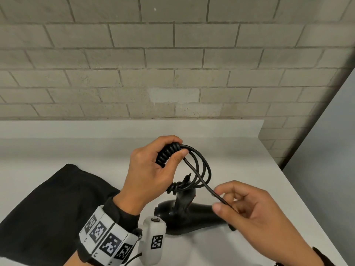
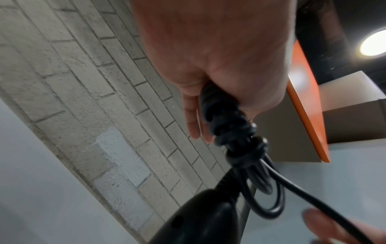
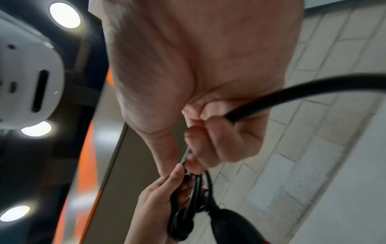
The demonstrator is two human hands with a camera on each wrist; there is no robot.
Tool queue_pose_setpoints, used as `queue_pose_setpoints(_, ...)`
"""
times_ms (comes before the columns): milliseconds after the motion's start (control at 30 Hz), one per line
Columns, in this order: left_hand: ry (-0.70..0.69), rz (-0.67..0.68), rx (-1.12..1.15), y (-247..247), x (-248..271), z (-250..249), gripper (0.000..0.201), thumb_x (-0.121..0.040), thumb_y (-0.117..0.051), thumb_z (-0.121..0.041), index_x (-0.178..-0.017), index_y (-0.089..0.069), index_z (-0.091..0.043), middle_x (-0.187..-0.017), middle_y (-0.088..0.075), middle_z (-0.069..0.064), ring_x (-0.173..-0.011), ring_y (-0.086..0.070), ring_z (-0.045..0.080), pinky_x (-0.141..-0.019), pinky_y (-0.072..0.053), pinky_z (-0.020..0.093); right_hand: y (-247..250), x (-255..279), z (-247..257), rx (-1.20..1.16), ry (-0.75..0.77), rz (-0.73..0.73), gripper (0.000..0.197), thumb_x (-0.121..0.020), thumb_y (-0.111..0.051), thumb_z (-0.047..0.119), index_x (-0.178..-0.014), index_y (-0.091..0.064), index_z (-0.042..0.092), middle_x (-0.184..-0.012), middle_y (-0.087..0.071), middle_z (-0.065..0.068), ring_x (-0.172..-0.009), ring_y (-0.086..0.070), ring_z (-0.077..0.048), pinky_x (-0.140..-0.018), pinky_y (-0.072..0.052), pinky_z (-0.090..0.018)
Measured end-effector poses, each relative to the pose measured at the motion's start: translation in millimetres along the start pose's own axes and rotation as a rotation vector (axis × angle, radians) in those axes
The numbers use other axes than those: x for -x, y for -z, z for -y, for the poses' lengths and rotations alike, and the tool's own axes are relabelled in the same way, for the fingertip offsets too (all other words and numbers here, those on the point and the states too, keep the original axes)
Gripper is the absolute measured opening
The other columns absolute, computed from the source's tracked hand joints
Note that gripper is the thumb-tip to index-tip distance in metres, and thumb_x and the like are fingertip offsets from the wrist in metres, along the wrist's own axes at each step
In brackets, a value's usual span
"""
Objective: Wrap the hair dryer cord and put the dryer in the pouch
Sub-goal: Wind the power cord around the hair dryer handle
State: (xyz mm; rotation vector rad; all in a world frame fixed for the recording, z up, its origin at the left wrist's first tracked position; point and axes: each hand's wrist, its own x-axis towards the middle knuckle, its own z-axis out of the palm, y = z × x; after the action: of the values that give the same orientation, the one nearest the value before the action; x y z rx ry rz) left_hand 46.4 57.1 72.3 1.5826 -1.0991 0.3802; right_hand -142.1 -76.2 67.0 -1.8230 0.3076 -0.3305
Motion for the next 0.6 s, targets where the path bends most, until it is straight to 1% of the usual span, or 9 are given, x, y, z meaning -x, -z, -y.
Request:
queue_pose_setpoints(67,-0.017,0.012,-0.017,-2.6,0.1,-2.4,0.020,-0.085,-0.074,-0.017,-0.104,-0.071,-0.011,-0.083,-0.069,-0.013,-0.073,-0.064,-0.004,-0.069,-0.048,0.007,-6.9,-1.5,4.2,0.178,0.064,-0.051,0.018,-0.081,-0.078,0.033,-0.093,-0.067,0.040,-0.073,-0.060,0.013,-0.048,-0.044,-0.004,-0.052,-0.040,-0.018)
queue_pose_setpoints(100,-0.022,0.014,-0.024,-3.3,-0.1,-2.9,0.021,-0.086,-0.074,-0.017,-0.105,-0.071,-0.010,-0.084,-0.068,-0.014,-0.074,-0.064,-0.005,-0.069,-0.048,0.007,-8.6,-2.6,6.9,0.350,0.132,-0.113,0.017,-0.082,-0.075,0.041,-0.095,-0.064,0.042,-0.074,-0.060,0.016,-0.049,-0.047,-0.003,-0.053,-0.040,-0.016)
queue_pose_setpoints(167,-0.030,0.020,-0.030,-3.3,-0.6,-3.0,0.022,-0.086,-0.073,-0.019,-0.106,-0.070,-0.010,-0.085,-0.068,-0.015,-0.074,-0.063,-0.007,-0.070,-0.048,0.006,-8.1,-3.9,16.9,0.700,0.298,-0.254,0.012,-0.087,-0.066,0.048,-0.096,-0.062,0.042,-0.067,-0.052,0.023,-0.057,-0.049,0.007,-0.053,-0.040,-0.013)
queue_pose_setpoints(233,-0.029,0.030,-0.022,-2.1,-0.4,-3.2,0.022,-0.086,-0.073,-0.019,-0.106,-0.071,-0.009,-0.085,-0.067,-0.016,-0.074,-0.063,-0.008,-0.069,-0.047,0.005,-4.0,-6.4,29.2,0.838,0.464,-0.365,0.010,-0.090,-0.059,0.045,-0.093,-0.065,0.037,-0.066,-0.042,0.024,-0.059,-0.045,0.007,-0.051,-0.041,-0.016)
queue_pose_setpoints(300,-0.033,0.047,-0.007,-0.3,0.2,-4.3,0.022,-0.087,-0.073,-0.022,-0.105,-0.071,-0.010,-0.085,-0.069,-0.015,-0.074,-0.064,-0.007,-0.069,-0.047,0.006,3.8,-11.2,37.1,0.838,0.591,-0.420,0.016,-0.094,-0.056,0.040,-0.093,-0.068,0.031,-0.071,-0.044,0.019,-0.059,-0.043,0.004,-0.050,-0.042,-0.021)
queue_pose_setpoints(367,-0.048,0.066,0.007,0.9,1.5,-6.8,0.024,-0.087,-0.071,-0.029,-0.104,-0.072,-0.011,-0.085,-0.071,-0.014,-0.074,-0.066,-0.004,-0.069,-0.049,0.008,13.5,-18.6,43.8,0.797,0.655,-0.429,0.018,-0.095,-0.056,0.038,-0.096,-0.070,0.026,-0.074,-0.047,0.016,-0.061,-0.043,0.006,-0.051,-0.042,-0.022)
queue_pose_setpoints(433,-0.070,0.081,0.027,2.0,2.5,-8.8,0.028,-0.085,-0.071,-0.033,-0.102,-0.073,-0.011,-0.084,-0.072,-0.012,-0.073,-0.067,-0.002,-0.068,-0.050,0.010,20.6,-27.9,49.8,0.729,0.672,-0.413,0.017,-0.095,-0.058,0.036,-0.097,-0.070,0.024,-0.076,-0.045,0.018,-0.064,-0.044,0.008,-0.054,-0.041,-0.021)
queue_pose_setpoints(500,-0.096,0.113,0.064,3.7,2.6,-10.6,0.034,-0.082,-0.075,-0.037,-0.101,-0.073,-0.010,-0.084,-0.073,-0.010,-0.074,-0.068,-0.001,-0.070,-0.052,0.013,22.9,-36.5,53.3,0.650,0.659,-0.386,0.016,-0.094,-0.059,0.036,-0.096,-0.070,0.024,-0.075,-0.048,0.015,-0.066,-0.047,0.001,-0.057,-0.040,-0.021)
queue_pose_setpoints(600,-0.125,0.161,0.090,5.7,2.3,-11.6,0.045,-0.069,-0.085,-0.040,-0.100,-0.072,-0.009,-0.085,-0.074,-0.007,-0.078,-0.070,0.002,-0.074,-0.056,0.019,19.4,-46.6,57.2,0.544,0.640,-0.350,0.015,-0.094,-0.059,0.037,-0.093,-0.069,0.026,-0.075,-0.056,0.009,-0.066,-0.050,-0.010,-0.060,-0.040,-0.017)
